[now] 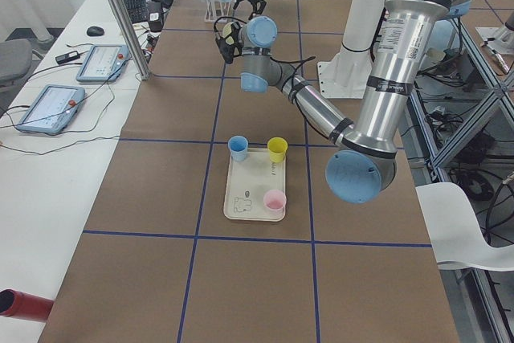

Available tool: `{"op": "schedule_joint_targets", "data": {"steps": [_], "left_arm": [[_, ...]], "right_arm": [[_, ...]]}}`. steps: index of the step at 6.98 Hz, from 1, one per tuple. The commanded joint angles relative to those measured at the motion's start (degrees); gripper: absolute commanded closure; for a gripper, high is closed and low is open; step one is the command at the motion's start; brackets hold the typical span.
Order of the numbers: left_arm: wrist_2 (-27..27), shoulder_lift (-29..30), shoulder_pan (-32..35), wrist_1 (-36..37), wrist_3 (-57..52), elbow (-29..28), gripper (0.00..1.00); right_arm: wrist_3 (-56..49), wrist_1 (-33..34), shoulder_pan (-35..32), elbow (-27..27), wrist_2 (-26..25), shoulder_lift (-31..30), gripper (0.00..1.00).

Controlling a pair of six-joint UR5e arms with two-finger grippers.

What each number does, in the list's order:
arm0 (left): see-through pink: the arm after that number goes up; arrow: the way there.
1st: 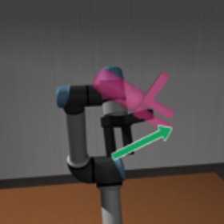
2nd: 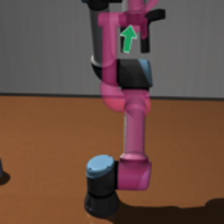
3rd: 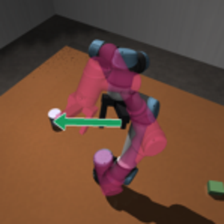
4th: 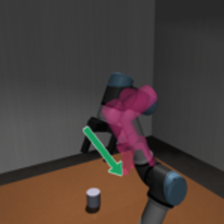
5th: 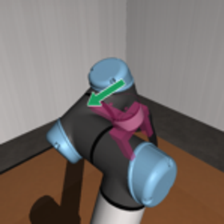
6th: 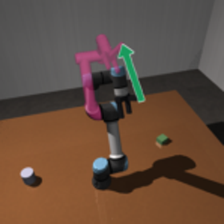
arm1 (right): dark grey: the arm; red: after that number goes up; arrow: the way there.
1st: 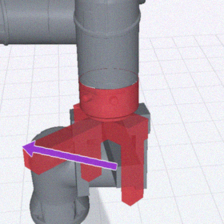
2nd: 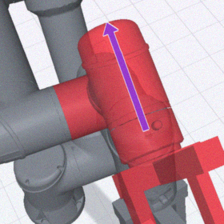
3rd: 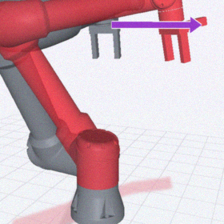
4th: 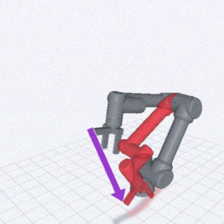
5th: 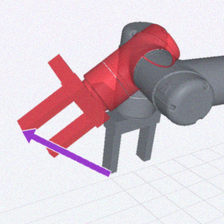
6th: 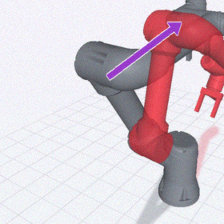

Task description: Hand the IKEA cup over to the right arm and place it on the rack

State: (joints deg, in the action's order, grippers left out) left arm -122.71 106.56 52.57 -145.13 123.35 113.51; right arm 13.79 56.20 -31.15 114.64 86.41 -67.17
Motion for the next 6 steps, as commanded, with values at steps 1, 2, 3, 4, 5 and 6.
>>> {"op": "schedule_joint_targets", "data": {"steps": [1, 2, 3, 4, 5, 6], "left_arm": [[4.66, 5.13, -3.77, 5.71, 3.81, -0.31, 1.0], [6.94, 6.02, -6.14, 7.3, 4.96, -0.39, 1.0], [8.53, 6.64, -7.64, 7.57, 5.05, -0.48, 1.0], [8.81, 6.73, -8.96, 7.58, 5.05, -0.31, 1.0], [8.9, 7.52, -9.76, 7.58, 5.05, -0.22, 1.0], [9.59, 7.78, -10.98, 7.58, 5.05, -0.13, 1.0]], "right_arm": [[-0.52, 0.14, 6.25, -1.51, -10.08, 4.75, 0.0], [-0.96, 0.05, 6.79, -1.61, -10.56, 5.11, 0.0], [-1.48, 0.05, 7.23, -1.61, -10.56, 6.25, 0.0], [-1.75, 0.05, 7.5, -1.61, -10.56, 6.87, 0.0], [-3.06, 0.14, 7.59, -1.61, -10.48, 6.87, 0.0], [-4.99, 0.05, 8.03, -1.61, -10.47, 6.87, 0.0]]}}
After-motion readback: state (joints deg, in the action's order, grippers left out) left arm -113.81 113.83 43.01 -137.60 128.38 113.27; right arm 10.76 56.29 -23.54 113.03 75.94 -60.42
